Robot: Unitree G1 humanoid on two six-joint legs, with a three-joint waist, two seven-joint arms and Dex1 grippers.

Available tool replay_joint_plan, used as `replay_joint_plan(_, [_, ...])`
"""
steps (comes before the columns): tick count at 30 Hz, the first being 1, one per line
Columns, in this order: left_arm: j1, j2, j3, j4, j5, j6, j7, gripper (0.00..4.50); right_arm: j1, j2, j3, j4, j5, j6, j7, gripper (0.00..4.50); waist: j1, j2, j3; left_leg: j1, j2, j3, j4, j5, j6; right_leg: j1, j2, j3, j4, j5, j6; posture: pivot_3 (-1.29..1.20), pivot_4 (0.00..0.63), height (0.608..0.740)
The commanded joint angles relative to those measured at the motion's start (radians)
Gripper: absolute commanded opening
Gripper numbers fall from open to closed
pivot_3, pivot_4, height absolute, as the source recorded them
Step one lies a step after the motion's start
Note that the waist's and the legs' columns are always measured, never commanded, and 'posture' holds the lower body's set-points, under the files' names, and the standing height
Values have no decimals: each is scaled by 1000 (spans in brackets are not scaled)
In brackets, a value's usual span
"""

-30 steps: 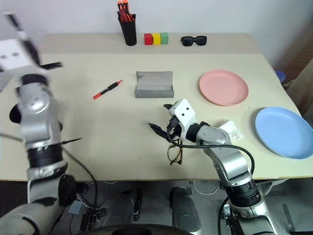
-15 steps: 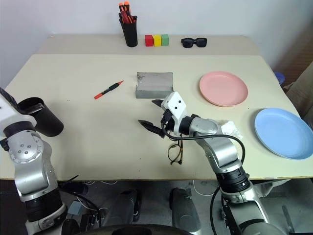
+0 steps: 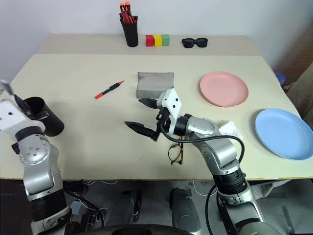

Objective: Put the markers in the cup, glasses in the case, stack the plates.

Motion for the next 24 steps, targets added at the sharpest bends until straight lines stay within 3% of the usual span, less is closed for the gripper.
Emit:
replay_joint_plan(1, [-2, 6, 4, -18, 8, -29, 10, 3171, -5, 4, -3, -46, 15, -4, -3, 4500, 0, 0, 0, 0, 0, 0, 0, 0, 0, 0, 0, 0, 0, 0, 0, 0, 150, 740])
replay_joint_plan(2, [-2, 5, 4, -18, 9, -30, 11, 3524, -6, 3, -2, -46, 15, -4, -2, 4500, 1, 0, 0, 0, 0, 0, 0, 0, 0, 0, 0, 0, 0, 0, 0, 0, 150, 740])
replay_joint_plan(6, [-31, 25, -16, -33, 11, -41, -8, 3524, -12, 5, 0, -39, 14, -5, -1, 4500, 1, 0, 0, 0, 0, 0, 0, 0, 0, 0, 0, 0, 0, 0, 0, 0, 150, 740])
replay_joint_plan(10, [-151, 95, -114, -50, -21, -20, -132, 3524, -17, 9, -5, -30, 14, -9, -4, 4500, 6, 0, 0, -1, 0, -1, 0, 0, 0, 0, 0, -1, 0, 0, 0, 0, 150, 740])
replay_joint_plan(14, [-303, 200, -251, -9, -72, 183, -334, 3524, -30, 23, -19, -9, 7, -19, -24, 4500, 0, 0, 0, -1, -1, 0, 0, 0, 0, 1, 0, -1, -1, 0, 0, 0, 150, 740])
replay_joint_plan(17, [-409, 241, -310, 96, -102, 447, -408, 4375, -37, 27, -18, 11, -8, -32, -33, 4500, -7, 0, 0, 0, -1, 0, -1, 0, 0, 1, 0, -1, -1, 0, 0, 0, 150, 740])
replay_joint_plan(19, [-478, 227, -300, 191, -134, 538, -422, 4444, -38, 29, -13, 20, -14, -41, -35, 4500, -14, 1, 0, 1, 0, -1, -1, 0, 0, 0, 1, -1, 0, 0, 0, 0, 150, 740])
replay_joint_plan(24, [-691, 251, -336, 626, -106, 689, -435, 4444, -31, 36, -8, 24, -30, -56, -47, 4500, -22, 0, 1, 0, 0, -1, -2, 0, 0, -1, 2, -1, 0, 0, 1, 0, 150, 740])
